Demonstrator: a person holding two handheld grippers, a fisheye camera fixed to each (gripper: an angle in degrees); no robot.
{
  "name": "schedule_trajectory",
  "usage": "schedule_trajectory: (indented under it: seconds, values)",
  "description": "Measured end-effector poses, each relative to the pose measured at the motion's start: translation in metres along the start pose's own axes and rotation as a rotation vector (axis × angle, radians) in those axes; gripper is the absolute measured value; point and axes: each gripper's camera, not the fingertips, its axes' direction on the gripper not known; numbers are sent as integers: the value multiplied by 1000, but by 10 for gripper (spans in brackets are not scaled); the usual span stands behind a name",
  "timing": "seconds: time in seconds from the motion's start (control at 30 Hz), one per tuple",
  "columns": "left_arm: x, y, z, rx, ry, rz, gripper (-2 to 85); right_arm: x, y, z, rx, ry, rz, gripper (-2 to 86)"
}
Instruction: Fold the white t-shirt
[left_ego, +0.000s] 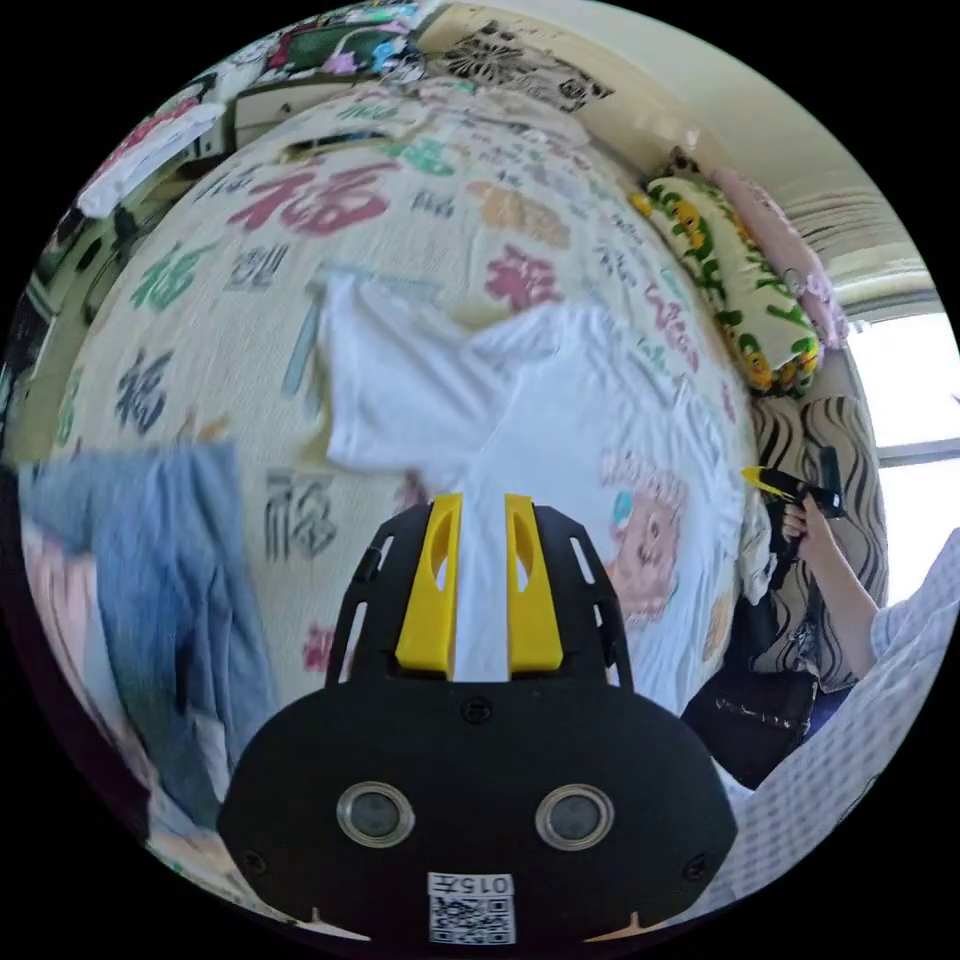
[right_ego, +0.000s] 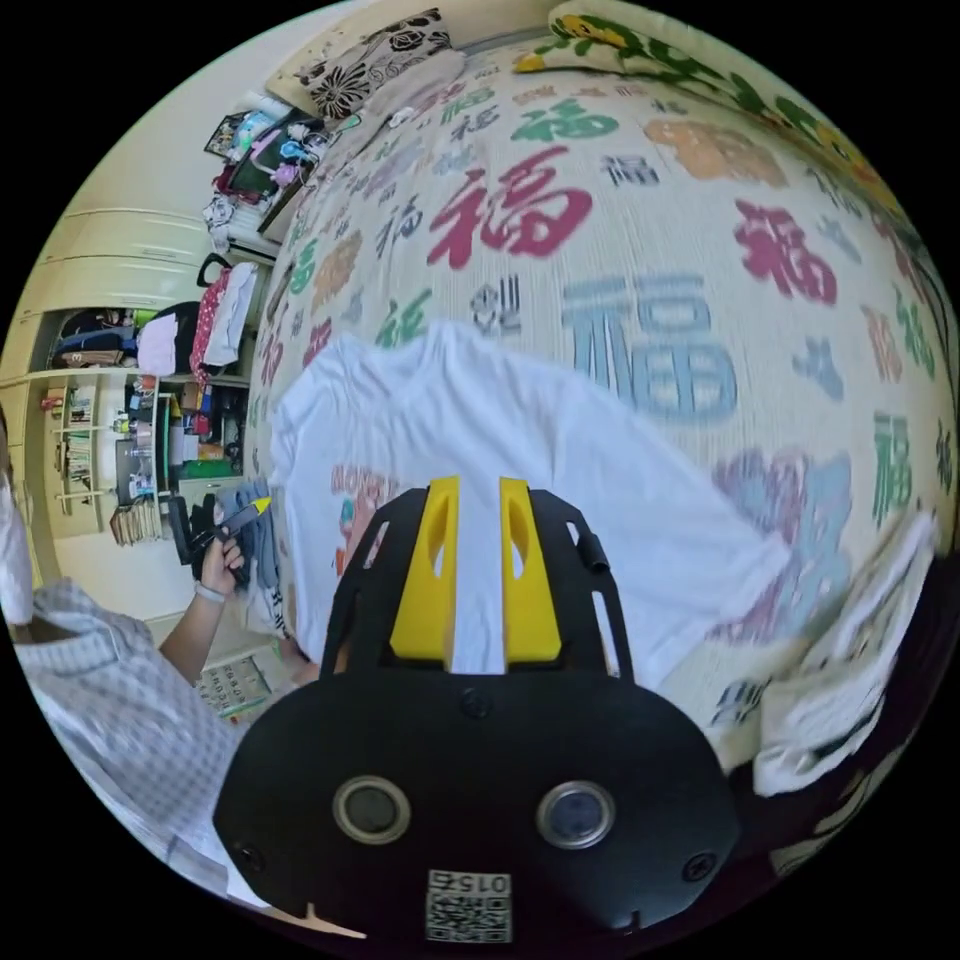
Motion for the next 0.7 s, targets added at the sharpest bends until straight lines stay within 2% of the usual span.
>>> schedule_trajectory:
  seconds: [0.1, 0.27, 0.4, 0.5, 0.63, 0.7]
  values:
    - [-14, 62, 8, -155, -30, -83, 85, 30, 77, 5, -76, 15, 125, 80]
    - [-12, 145, 9, -294, -140, -58, 89, 66, 190, 5, -151, 19, 300, 87]
    - [-8, 194, 17, -388, -198, 30, 92, 84, 257, 12, -256, 111, 315, 97]
    - [-11, 218, 30, -456, -171, 41, 93, 96, 284, 27, -315, 128, 313, 102]
    - [-6, 234, 36, -442, -204, 79, 83, 98, 294, 54, -380, 102, 268, 92]
    - [-3, 236, 34, -459, -215, 85, 36, 94, 294, 59, -396, 197, 241, 77]
